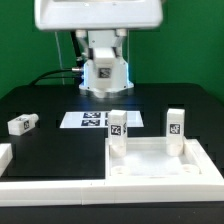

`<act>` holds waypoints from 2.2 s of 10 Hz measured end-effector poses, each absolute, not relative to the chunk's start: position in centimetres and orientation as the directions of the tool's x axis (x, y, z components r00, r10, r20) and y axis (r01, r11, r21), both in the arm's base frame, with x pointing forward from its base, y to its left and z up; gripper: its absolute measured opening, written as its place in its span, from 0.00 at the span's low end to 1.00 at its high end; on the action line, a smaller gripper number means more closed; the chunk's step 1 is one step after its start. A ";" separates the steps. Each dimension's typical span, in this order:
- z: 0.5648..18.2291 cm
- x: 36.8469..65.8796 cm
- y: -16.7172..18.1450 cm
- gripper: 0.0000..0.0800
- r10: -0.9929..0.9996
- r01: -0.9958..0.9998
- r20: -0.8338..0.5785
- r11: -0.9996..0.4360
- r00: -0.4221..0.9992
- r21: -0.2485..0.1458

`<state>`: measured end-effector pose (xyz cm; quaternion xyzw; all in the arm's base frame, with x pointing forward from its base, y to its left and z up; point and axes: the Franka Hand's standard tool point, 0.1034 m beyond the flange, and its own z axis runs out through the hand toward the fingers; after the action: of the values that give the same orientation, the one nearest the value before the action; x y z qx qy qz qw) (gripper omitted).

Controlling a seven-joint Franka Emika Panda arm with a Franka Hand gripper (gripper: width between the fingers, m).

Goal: Assemble square table

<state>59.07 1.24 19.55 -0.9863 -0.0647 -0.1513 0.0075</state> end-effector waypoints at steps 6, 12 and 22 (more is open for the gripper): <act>18.1 60.8 2.4 0.36 0.133 0.125 0.434 -0.991 0.891 0.048; 13.9 61.0 4.9 0.36 0.068 0.108 0.492 -0.993 0.868 -0.054; 12.3 62.4 10.7 0.36 -0.042 0.029 0.574 -0.993 0.818 -0.113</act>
Offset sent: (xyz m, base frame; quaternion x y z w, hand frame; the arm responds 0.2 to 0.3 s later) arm 0.0000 0.0000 0.0000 0.0000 0.1938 0.0000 0.9810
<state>62.36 10.75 12.33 -0.9516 0.0034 -0.3017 0.0583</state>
